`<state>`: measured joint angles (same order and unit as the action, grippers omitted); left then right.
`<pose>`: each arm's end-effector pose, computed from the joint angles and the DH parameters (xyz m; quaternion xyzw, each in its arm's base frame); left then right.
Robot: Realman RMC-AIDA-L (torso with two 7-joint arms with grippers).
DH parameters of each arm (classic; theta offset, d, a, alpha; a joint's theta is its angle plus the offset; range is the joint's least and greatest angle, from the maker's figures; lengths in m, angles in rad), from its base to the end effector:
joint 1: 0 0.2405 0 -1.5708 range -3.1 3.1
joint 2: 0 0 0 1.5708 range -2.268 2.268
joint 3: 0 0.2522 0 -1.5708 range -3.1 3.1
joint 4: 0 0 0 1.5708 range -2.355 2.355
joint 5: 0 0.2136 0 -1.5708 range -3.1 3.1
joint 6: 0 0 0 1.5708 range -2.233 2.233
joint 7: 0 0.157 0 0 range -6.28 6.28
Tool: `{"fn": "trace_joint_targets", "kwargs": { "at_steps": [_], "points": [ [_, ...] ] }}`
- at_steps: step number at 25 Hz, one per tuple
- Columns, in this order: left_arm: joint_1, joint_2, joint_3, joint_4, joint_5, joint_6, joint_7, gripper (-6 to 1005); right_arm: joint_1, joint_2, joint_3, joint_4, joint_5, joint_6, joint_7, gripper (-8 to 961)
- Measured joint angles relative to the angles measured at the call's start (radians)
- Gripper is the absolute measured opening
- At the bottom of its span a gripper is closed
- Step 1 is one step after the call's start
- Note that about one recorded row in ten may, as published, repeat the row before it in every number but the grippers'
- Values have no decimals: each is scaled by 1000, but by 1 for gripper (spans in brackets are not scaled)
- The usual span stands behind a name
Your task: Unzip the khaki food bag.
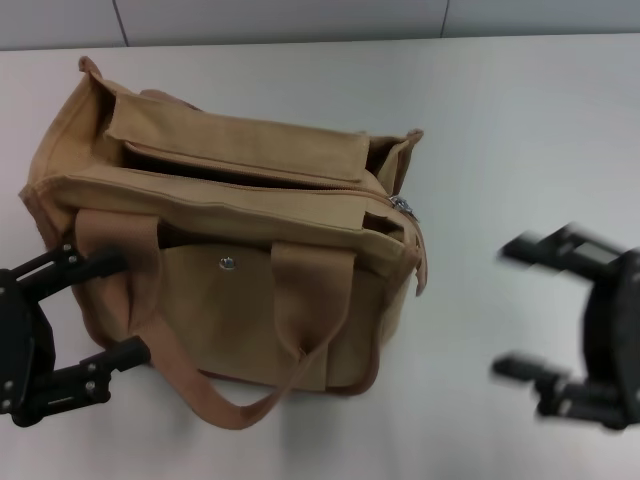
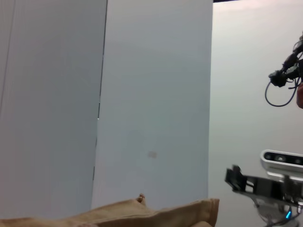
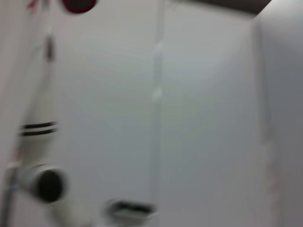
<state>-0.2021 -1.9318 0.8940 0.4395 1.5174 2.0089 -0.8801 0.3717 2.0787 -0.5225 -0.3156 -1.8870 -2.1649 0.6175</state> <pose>-0.2981 0.2071 0.0427 -0.8900 -0.0797 -0.4264 0.1407 0.2461 0.2112 0.0001 -0.8480 -0.0334 0.5158 0.1171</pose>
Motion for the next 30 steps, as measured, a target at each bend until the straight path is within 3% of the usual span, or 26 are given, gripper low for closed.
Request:
{"fn": "trace_joint_targets", "kwargs": {
  "at_steps": [1,2,3,5,6,13,17,22,23,30],
  "points": [
    [-3,1,5,0,0,0,0,802,27,1,-86,-9,-6,30,37,731],
    [-3,1,5,0,0,0,0,802,27,1,-86,-9,-6,30,37,731],
    [-3,2,6,0,0,0,0,801,60,3,-157,-5,-7,100,79,731],
    [-4,4,10,0,3,0,-1,801,81,5,-182,1,-7,143,102,731],
    [-6,5,15,0,11,-2,-1,801,121,7,-211,26,-6,241,139,731],
    [-17,6,32,-1,32,-3,-1,802,197,10,-199,110,80,449,160,730],
    [-24,6,43,-4,40,-3,-2,802,175,5,-208,93,138,407,162,730],
    [-28,4,49,-2,45,-4,-2,801,140,1,-255,19,70,260,178,730],
    [-53,0,54,-7,78,-7,-2,801,135,1,-266,-11,40,233,209,730],
    [-72,-6,54,-8,90,-11,-2,801,139,4,-289,-35,10,236,249,730]
  ]
}}
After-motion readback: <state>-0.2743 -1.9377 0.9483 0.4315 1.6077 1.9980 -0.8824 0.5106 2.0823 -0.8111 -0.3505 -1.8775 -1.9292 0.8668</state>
